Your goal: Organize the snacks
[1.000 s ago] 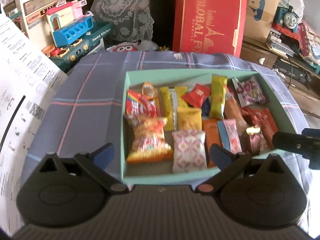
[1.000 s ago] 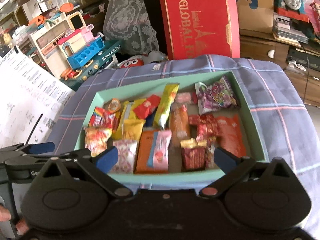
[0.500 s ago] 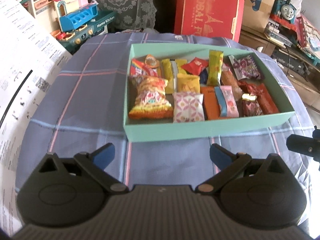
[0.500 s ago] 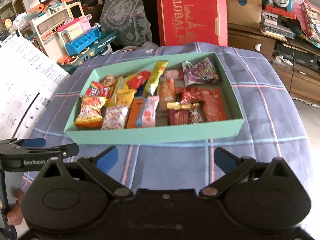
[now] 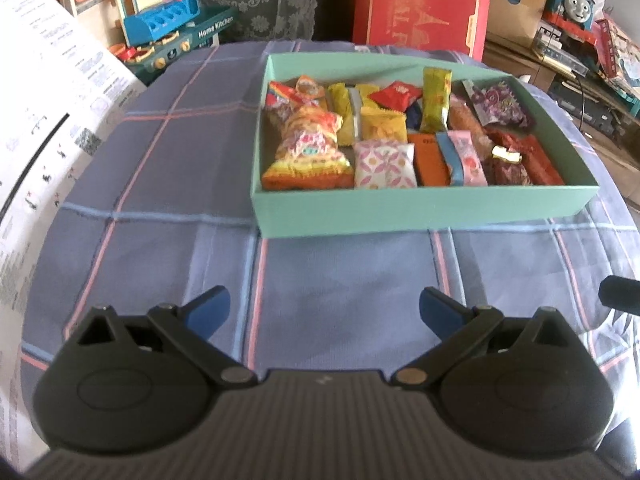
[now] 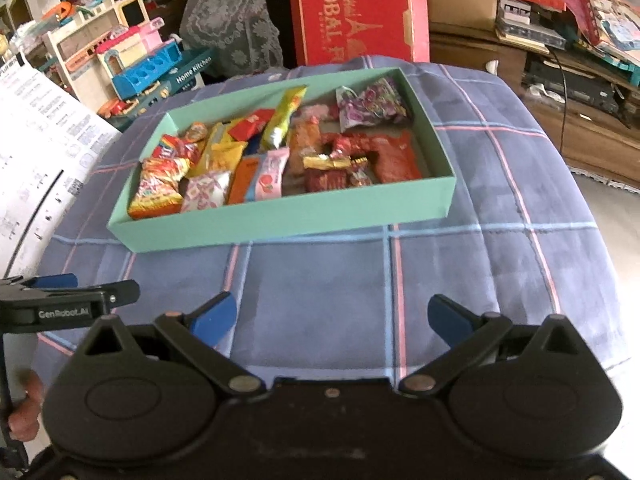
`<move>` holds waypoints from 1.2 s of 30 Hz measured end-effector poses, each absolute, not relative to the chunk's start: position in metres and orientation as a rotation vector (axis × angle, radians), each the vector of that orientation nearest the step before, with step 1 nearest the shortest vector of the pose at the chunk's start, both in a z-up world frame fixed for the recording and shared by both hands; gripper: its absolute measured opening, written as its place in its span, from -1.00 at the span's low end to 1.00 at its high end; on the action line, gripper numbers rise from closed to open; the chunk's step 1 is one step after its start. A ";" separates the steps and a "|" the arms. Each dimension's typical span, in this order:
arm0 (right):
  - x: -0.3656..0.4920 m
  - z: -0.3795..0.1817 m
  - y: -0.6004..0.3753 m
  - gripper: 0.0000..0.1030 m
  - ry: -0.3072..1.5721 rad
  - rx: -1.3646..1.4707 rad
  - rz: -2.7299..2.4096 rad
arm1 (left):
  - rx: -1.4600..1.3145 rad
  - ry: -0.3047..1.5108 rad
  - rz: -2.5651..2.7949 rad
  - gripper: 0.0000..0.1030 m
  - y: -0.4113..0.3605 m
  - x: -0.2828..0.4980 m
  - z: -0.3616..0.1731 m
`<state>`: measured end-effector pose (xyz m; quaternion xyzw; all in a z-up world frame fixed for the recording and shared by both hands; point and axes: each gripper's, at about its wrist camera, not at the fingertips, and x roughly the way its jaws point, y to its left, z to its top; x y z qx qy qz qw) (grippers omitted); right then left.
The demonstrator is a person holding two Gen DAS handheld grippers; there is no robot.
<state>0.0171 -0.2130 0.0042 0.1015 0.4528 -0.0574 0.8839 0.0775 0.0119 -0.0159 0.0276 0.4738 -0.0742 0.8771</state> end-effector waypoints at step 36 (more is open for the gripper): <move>0.034 -0.001 -0.210 1.00 0.971 0.199 -0.124 | 0.031 1.013 -0.130 1.00 0.025 0.085 -0.019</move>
